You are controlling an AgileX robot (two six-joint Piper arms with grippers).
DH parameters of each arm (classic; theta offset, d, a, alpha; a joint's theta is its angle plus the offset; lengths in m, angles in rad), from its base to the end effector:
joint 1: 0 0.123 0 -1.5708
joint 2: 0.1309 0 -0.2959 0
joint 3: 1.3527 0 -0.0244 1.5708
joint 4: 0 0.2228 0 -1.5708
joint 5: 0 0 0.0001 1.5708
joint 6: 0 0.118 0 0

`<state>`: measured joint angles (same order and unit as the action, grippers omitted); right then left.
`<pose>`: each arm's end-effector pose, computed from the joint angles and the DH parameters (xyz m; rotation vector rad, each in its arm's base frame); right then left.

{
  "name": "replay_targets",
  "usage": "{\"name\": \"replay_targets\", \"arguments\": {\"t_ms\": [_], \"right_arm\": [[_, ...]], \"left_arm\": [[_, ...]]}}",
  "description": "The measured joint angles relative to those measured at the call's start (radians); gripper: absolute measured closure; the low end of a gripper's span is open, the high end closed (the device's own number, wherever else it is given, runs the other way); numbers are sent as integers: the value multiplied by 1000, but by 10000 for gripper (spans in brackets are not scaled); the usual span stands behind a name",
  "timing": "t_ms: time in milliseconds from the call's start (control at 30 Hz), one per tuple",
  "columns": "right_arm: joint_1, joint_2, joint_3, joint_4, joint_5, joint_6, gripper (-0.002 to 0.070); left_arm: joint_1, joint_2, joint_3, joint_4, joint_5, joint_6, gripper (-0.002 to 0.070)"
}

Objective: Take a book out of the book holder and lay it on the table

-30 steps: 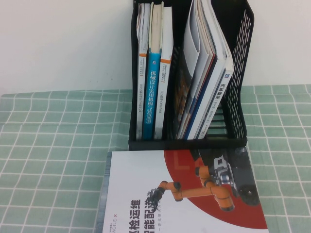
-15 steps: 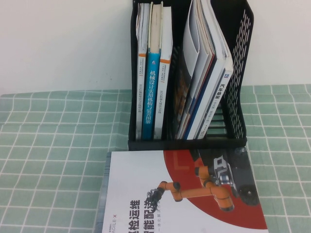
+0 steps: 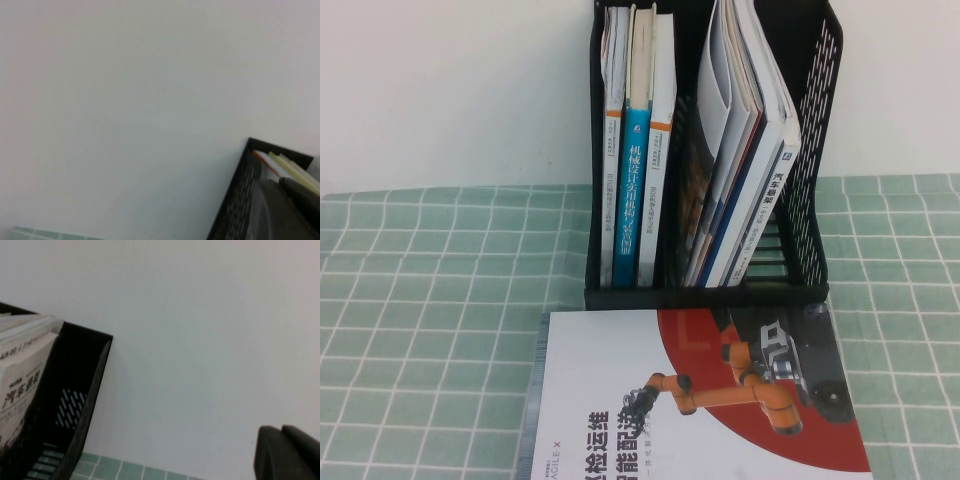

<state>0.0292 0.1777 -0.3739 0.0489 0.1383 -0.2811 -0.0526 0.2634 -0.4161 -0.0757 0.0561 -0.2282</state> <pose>0.0419 0.0020 0.3156 -0.1919 1.4146 -0.1629 0.0534 -0.0033 0.3348 -0.1710 1.3828 -0.3001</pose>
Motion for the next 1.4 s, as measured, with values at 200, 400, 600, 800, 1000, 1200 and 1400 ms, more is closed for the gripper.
{"name": "replay_targets", "arguments": {"t_ms": [200, 400, 600, 800, 1000, 1200, 1400], "right_arm": [[0, 162, -1, 0, -117, 0, 678], [0, 315, -2, 1, -249, 0, 678], [0, 467, -2, -6, -326, 48, 678], [0, 571, -2, -186, -431, 261, 678], [0, 699, -2, -562, -696, 618, 678], [0, 843, -2, -753, -902, 756, 678], [0, 930, -3, -767, -947, 720, 678]], "left_arm": [[-16, 162, -90, -25, 55, -59, 677], [-155, 342, -230, -31, 148, 71, 678], [-400, 553, -326, -31, 150, 113, 678], [-688, 811, -406, -29, 22, 172, 678], [-819, 1096, -646, -48, -31, 166, 678], [-822, 1331, -988, -52, 163, 98, 678], [-768, 1469, -1237, -49, 330, 61, 678]]}}
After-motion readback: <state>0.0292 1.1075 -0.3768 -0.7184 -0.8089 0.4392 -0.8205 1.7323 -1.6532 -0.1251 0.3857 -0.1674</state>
